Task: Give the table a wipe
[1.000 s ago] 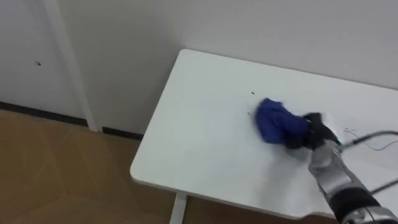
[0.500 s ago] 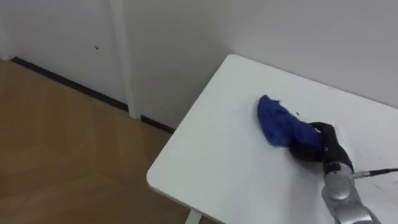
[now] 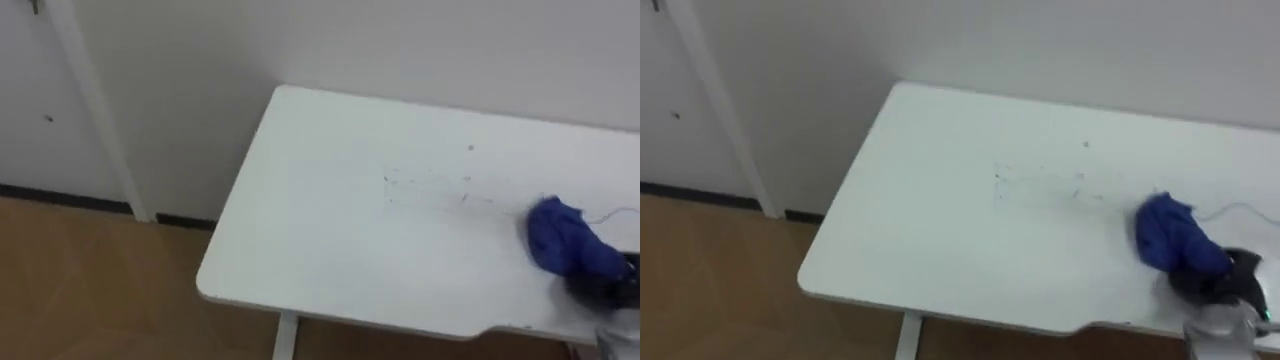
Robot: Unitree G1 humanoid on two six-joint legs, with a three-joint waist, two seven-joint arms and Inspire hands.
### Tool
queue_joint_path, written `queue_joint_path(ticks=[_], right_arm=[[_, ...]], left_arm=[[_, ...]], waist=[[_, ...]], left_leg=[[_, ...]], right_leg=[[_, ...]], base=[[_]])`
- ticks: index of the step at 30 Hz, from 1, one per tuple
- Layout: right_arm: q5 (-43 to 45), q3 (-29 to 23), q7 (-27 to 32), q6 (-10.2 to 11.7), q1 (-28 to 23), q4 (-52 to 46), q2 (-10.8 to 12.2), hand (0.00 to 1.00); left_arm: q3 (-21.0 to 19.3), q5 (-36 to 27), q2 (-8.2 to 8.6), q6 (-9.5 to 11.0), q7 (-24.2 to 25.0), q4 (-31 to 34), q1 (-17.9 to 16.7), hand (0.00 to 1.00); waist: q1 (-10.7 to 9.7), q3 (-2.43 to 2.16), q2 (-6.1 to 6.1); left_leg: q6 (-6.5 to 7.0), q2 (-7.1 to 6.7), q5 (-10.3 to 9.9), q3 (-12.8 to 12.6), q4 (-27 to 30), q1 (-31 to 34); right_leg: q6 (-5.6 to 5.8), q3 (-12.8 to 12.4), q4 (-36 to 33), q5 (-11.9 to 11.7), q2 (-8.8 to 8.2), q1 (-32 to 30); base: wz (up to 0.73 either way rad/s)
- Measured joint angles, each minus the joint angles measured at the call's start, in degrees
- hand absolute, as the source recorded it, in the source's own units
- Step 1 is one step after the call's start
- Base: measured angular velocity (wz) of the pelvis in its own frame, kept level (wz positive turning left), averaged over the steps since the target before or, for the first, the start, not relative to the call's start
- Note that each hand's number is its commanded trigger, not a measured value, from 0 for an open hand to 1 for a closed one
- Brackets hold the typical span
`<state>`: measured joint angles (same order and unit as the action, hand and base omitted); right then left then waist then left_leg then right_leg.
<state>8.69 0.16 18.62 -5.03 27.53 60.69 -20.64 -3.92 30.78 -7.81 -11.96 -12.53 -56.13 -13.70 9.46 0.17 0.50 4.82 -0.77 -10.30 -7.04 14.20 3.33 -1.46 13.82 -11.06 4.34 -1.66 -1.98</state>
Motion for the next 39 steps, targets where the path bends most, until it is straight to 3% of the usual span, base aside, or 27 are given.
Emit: queue_joint_path(ticks=[3, 6, 10, 13, 15, 17, 19, 20, 23, 26, 29, 31, 32, 34, 35, 36, 37, 38, 39], right_arm=[[2.5, 5.6, -2.5, 0.3, 8.3, 1.6, 0.9, 1.00], [2.9, 6.0, -3.3, 0.1, 11.4, 1.6, 0.7, 1.00], [2.9, 7.0, -4.3, 2.0, 9.2, 1.3, -0.1, 1.00], [2.4, 6.5, -3.6, 5.9, 2.8, 1.4, -0.1, 1.00], [0.8, 2.5, -1.7, 9.5, -4.0, 1.4, 0.0, 1.00], [0.6, -0.9, 0.2, 11.7, -9.1, 1.4, 0.0, 1.00], [0.6, -4.1, 3.0, 13.0, -13.7, 1.4, -0.2, 1.00], [0.6, -6.0, 4.2, 13.3, -16.6, 1.3, -0.2, 1.00], [0.6, -9.5, 5.1, 13.3, -21.3, 0.9, -0.4, 1.00], [0.7, -9.9, 5.5, 13.1, -24.0, -1.2, -0.3, 1.00], [0.6, -8.0, 5.8, 9.1, -22.6, -3.7, 1.3, 1.00], [0.5, -6.2, 5.9, 5.7, -20.0, -4.7, 2.4, 1.00], [0.6, -4.1, 5.9, 3.2, -17.2, -4.7, 3.4, 1.00], [1.3, 1.8, 5.8, -0.8, -11.4, -4.5, 6.2, 1.00], [2.0, 3.5, 5.5, -1.4, -9.6, -4.3, 7.2, 1.00], [3.3, 6.4, 4.8, -1.7, -6.0, -3.9, 8.8, 1.00], [3.4, 7.6, 4.3, -1.7, -4.4, -4.0, 9.6, 1.00], [3.4, 9.5, 3.3, -1.3, -1.0, -3.7, 10.2, 1.00], [3.5, 10.5, 2.0, -0.7, 2.2, -2.4, 10.0, 1.00]], left_arm=[[2.7, -1.1, -0.31, 0.5, 0.4, 0.1, 3.2, 0.00], [3.7, -2.3, -0.66, 0.5, 0.3, 1.0, 2.9, 0.00], [3.6, -4.5, -2.02, -0.5, 0.2, 1.0, 0.0, 0.00], [3.5, -5.5, -2.02, -0.6, -0.2, 1.0, -1.6, 0.00], [2.8, -5.0, -2.01, -0.2, -1.1, 1.2, -2.2, 0.00], [1.0, -2.3, -1.65, -0.1, -1.5, 2.1, -2.9, 0.00], [-0.8, -0.3, -0.82, -0.2, -2.3, 3.4, -4.3, 0.00], [-2.1, 1.6, -0.44, -0.2, -2.3, 3.5, -5.4, 0.00], [-5.1, 3.9, 0.07, -0.5, -2.2, 3.5, -6.2, 0.00], [-6.0, 4.1, 0.12, -0.5, -2.4, 3.6, -5.7, 0.00], [-4.3, 2.8, 0.16, -0.2, -2.5, 3.6, -4.7, 0.00], [-2.2, 0.9, 0.11, -0.1, -2.9, 3.0, -3.1, 0.00], [-1.1, -0.4, -0.21, 0.3, -3.2, 1.6, -1.1, 0.00], [0.6, -1.1, -0.89, 1.6, -3.2, -2.1, 3.0, 0.00], [0.8, -1.4, -1.23, 2.2, -3.3, -2.4, 3.8, 0.00], [0.9, -1.4, -1.86, 3.2, -3.2, -2.5, 4.8, 0.00], [0.9, -1.4, -2.24, 3.7, -3.2, -2.5, 5.3, 0.00], [0.9, -1.7, -2.61, 4.4, -3.0, -2.6, 6.3, 0.00], [1.2, -2.2, -3.11, 4.7, -2.8, -2.2, 7.3, 0.00]], waist=[[2.2, 0.92, -0.79], [4.2, 1.03, -0.47], [4.0, 0.69, 1.68], [1.9, 0.63, 2.14], [0.9, -0.02, 2.83], [0.2, -0.65, 3.24], [-0.8, -1.10, 3.43], [-1.5, -1.66, 3.66], [-2.8, -1.90, 3.74], [-3.8, -2.12, 3.56], [-2.7, -2.00, 2.78], [-0.6, -1.78, 2.11], [1.6, -1.37, 2.04], [6.1, -0.88, 1.79], [7.1, -0.66, 1.79], [8.5, 0.00, 2.20], [9.1, 0.25, 2.43], [11.1, 0.65, 2.66], [11.7, 1.05, 2.78]], left_leg=[[-0.91, 0.02, 1.7, 1.8, -0.6, 2.8], [-2.11, 0.07, 3.6, 3.1, -2.4, 4.1], [-3.20, 0.24, 4.1, 4.6, -2.9, 3.6], [-3.37, -0.02, 3.9, 4.6, -2.8, 0.8], [-2.95, -0.50, 3.2, 4.1, -3.2, -2.0], [-2.66, -0.87, 2.5, 4.3, -3.2, -3.8], [-2.28, -1.09, 1.4, 4.2, -3.4, -6.0], [-2.02, -1.21, 0.9, 4.1, -3.6, -7.2], [-1.50, -1.28, -0.7, 3.6, -3.2, -9.9], [-1.15, -1.22, -1.5, 2.4, -2.6, -11.3], [-1.06, -0.33, -2.4, 0.1, -2.1, -12.5], [-1.19, 1.06, -3.0, -2.9, -1.1, -12.6], [-1.58, 2.06, -3.5, -5.7, -0.1, -12.2], [-2.91, 4.63, -4.3, -10.2, 2.0, -10.9], [-3.49, 5.59, -4.4, -10.8, 2.6, -10.4], [-4.58, 7.07, -4.6, -11.3, 3.8, -8.7], [-5.12, 7.87, -4.7, -11.4, 4.5, -7.5], [-6.27, 9.61, -4.7, -11.2, 6.0, -5.2], [-7.32, 11.59, -4.4, -10.3, 7.1, -2.8]], right_leg=[[-1.12, 0.7, 0.4, -0.3, 0.08, -3.0], [-2.11, 2.6, 0.3, 1.1, 0.05, -4.7], [-3.10, 5.7, 0.4, 2.6, 0.16, -3.5], [-2.61, 7.9, 1.8, 4.2, 0.06, 0.7], [-1.95, 8.2, 2.3, 5.7, -0.03, 4.4], [-1.41, 8.3, 2.4, 6.5, -0.20, 6.7], [-0.77, 8.3, 2.4, 7.1, -0.38, 9.0], [-0.48, 8.0, 2.4, 7.3, -0.54, 10.2], [0.14, 7.2, 2.3, 7.5, -0.76, 13.3], [0.58, 6.5, 1.4, 7.9, -0.99, 14.2], [0.81, 5.3, -2.1, 8.2, -1.11, 13.2], [1.84, 5.5, -7.1, 9.0, -1.64, 10.3], [2.45, 6.9, -12.8, 10.0, -3.68, 7.5], [3.15, 6.8, -21.9, 12.7, -10.51, 2.7], [3.38, 7.0, -22.5, 12.9, -12.23, 2.2], [3.86, 7.8, -22.1, 12.6, -15.51, 1.6], [4.34, 8.1, -21.0, 12.2, -17.03, 1.4], [5.48, 8.2, -18.3, 11.3, -19.39, 0.9], [6.25, 7.9, -14.6, 9.3, -20.52, 0.9]], base=[[0.14], [0.32], [0.41], [0.65], [0.73], [0.38], [0.18], [-0.07], [-0.12], [-0.19], [-0.46], [-0.86], [-1.18], [-1.21], [-0.89], [-0.50], [-0.43], [-0.14], [0.00]])
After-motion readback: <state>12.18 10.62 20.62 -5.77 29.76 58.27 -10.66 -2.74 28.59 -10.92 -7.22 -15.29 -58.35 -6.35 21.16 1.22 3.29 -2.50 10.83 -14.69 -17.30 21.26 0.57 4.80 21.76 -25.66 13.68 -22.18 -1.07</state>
